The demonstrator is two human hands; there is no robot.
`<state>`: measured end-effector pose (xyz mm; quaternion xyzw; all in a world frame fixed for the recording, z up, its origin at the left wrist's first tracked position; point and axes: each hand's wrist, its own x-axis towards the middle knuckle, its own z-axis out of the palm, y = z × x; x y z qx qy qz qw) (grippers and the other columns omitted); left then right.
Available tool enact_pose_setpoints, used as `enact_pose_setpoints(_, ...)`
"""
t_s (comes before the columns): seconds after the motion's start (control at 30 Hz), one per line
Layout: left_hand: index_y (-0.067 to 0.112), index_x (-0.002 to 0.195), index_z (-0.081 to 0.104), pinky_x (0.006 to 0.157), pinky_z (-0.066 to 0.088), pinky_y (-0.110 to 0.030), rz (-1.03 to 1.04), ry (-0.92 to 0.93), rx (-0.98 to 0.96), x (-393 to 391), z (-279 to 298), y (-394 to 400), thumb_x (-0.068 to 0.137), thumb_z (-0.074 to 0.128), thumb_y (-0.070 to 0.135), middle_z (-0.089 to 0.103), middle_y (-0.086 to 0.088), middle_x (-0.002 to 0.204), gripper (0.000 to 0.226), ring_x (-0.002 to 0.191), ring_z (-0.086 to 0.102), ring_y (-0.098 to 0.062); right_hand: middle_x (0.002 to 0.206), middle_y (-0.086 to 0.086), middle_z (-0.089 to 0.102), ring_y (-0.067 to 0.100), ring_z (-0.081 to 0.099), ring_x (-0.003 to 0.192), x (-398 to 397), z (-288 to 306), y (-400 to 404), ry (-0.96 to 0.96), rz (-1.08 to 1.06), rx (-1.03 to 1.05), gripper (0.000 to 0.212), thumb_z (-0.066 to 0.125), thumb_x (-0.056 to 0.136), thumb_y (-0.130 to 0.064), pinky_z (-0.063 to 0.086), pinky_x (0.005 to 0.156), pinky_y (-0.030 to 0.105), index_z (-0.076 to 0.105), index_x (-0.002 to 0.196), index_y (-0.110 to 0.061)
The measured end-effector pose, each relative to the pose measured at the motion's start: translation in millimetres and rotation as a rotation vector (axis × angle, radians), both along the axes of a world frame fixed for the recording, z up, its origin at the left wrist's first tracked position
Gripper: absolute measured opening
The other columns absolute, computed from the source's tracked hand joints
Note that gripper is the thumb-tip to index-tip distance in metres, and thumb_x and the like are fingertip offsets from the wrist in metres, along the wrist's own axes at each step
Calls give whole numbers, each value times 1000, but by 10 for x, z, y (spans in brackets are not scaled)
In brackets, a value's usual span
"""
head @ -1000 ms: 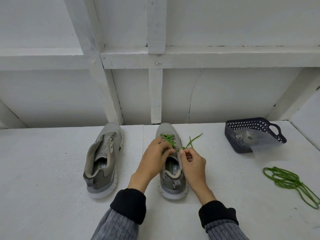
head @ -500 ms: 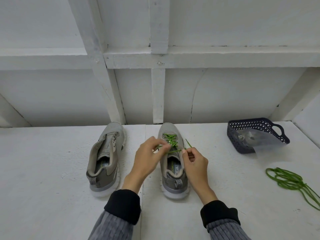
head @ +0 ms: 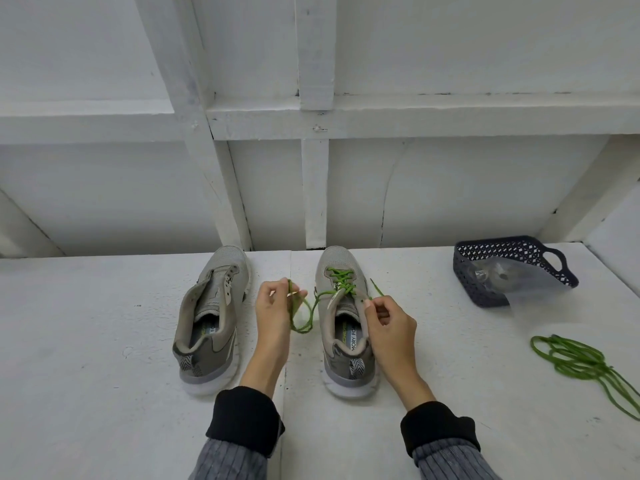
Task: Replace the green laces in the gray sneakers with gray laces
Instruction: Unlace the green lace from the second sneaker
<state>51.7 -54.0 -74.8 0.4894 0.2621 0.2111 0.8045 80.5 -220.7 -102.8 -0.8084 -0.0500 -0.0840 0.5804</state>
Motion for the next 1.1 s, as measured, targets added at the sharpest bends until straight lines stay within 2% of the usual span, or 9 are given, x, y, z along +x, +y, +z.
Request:
enact_pose_setpoints(0.1,9,79,52,66,47,-17,-6,186,506,-28,-208,125,99,56,14,56,0,73,20,68,57,-12,67,-1,63,3,56,62,-2,3,13,13,-9,6,17,63,92,-18,43,56,10,62,75,-13)
enact_pose_setpoints(0.17,12,76,56,63,41,-17,-109,311,714,-47,-398,179,94,61,15,60,0,76,19,75,56,-16,67,0,63,3,57,62,-8,6,22,17,-16,18,17,64,91,-17,43,56,9,62,76,-12)
enact_pose_setpoints(0.27,23,91,67,83,42,-26,-213,412,932,-81,-552,150,93,63,22,63,3,101,5,102,55,-15,67,1,63,3,56,61,-20,26,15,23,-18,41,17,66,90,-18,43,56,9,62,74,-13)
enact_pose_setpoints(0.33,24,104,67,90,38,-27,-146,353,1011,-90,-473,60,96,60,25,58,7,109,11,108,48,-12,68,-1,63,5,56,62,-18,42,12,28,-22,32,18,69,89,-21,44,57,10,61,72,-17)
enact_pose_setpoints(0.47,28,89,68,77,48,-23,-182,153,959,-25,-120,-156,93,63,33,64,11,93,9,89,60,-3,73,-4,62,5,55,65,54,103,42,-3,7,-43,13,70,87,-24,45,59,12,62,78,-19)
enact_pose_setpoints(0.57,26,85,68,73,52,-27,-248,235,1069,60,-26,-251,88,66,43,65,9,89,17,81,61,-3,80,-3,60,5,54,70,161,160,94,-40,50,-183,6,67,88,-24,43,61,11,64,85,-20)
enact_pose_setpoints(0.73,22,89,69,73,54,-37,-188,259,1213,109,-22,-286,91,64,38,69,7,85,17,80,64,-12,81,-3,58,11,53,72,210,210,102,-166,75,-405,10,61,93,-21,38,63,15,67,88,-14)
enact_pose_setpoints(0.9,17,91,75,77,55,-28,-120,252,994,22,-26,-193,91,68,30,72,8,81,15,78,66,-5,78,1,64,15,57,71,202,227,19,-135,-21,-391,15,61,93,-20,49,66,28,69,85,-10)
enact_pose_setpoints(1.1,17,86,77,69,51,-12,-141,231,781,-10,-71,-180,87,74,27,72,9,75,10,74,66,0,79,0,65,16,61,76,196,250,7,-42,-16,-364,12,62,92,-21,48,66,26,68,86,-13)
